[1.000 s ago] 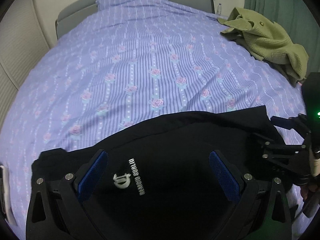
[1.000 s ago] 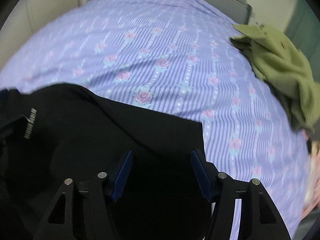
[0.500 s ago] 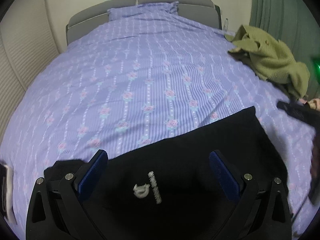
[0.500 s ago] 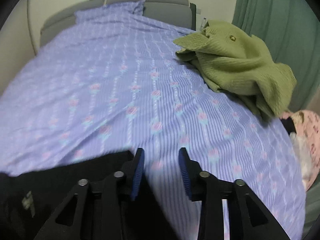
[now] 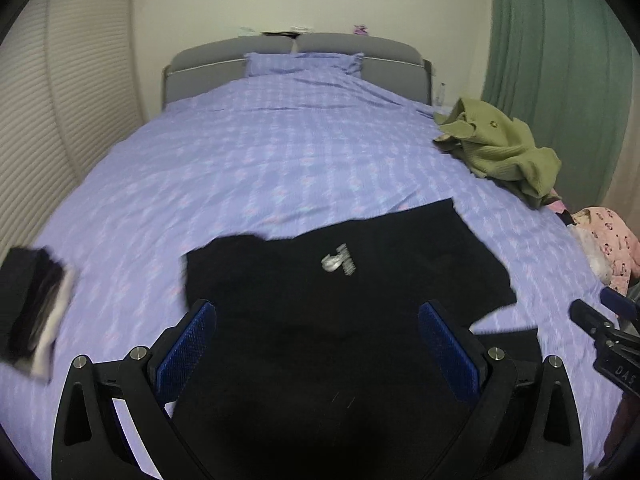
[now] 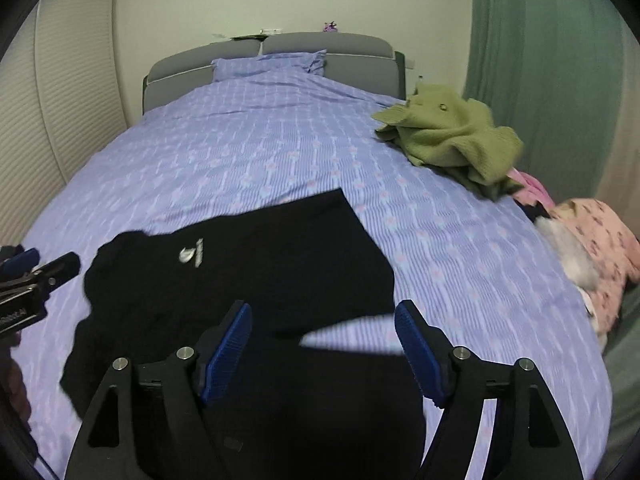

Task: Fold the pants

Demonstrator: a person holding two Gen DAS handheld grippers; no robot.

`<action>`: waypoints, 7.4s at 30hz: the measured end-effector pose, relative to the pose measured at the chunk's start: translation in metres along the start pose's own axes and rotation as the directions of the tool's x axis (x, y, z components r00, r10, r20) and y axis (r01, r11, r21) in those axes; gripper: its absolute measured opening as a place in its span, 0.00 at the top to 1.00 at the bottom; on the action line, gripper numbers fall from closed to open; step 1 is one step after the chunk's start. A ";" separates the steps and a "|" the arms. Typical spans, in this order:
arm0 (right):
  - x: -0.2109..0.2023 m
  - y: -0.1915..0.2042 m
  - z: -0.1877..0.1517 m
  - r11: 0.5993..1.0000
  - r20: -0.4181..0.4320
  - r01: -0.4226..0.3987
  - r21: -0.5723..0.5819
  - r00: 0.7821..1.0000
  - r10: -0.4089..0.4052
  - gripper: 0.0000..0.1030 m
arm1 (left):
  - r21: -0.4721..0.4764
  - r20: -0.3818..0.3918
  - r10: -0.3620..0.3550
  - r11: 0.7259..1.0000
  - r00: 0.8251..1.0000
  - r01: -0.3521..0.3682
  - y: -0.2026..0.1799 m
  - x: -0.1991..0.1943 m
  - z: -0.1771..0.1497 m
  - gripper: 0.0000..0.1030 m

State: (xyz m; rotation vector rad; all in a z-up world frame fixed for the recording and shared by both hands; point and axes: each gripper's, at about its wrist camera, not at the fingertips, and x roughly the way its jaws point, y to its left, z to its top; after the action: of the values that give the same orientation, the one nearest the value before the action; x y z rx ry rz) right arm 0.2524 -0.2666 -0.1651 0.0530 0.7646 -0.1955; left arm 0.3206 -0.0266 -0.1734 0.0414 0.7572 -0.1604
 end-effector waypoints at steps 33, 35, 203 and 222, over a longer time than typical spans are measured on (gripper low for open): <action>0.021 0.021 -0.234 0.855 -0.288 0.078 0.513 0.954 0.086 0.28 | -0.344 -0.400 -0.154 0.939 0.904 0.008 0.117 0.063 -0.198 0.00; 0.026 0.019 -0.239 0.846 -0.296 0.101 0.523 0.953 0.069 0.28 | -0.343 -0.405 -0.148 0.939 0.902 0.000 0.115 0.074 -0.200 0.00; 0.236 -0.108 0.027 0.957 -0.195 0.113 0.268 0.979 -0.061 0.33 | 0.434 -0.468 -0.315 0.732 0.826 0.525 -0.203 0.350 0.134 0.96; 0.178 -0.044 0.063 0.980 -0.057 0.053 0.193 0.997 -0.042 0.34 | 0.233 -0.113 -0.321 0.912 0.940 0.339 -0.042 0.209 0.141 0.22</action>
State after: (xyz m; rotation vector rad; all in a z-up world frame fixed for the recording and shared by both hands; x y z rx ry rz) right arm 0.4125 -0.3448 -0.2422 0.2257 0.7980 -0.3150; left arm 0.5597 -0.1087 -0.2134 0.1592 0.8100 -0.5807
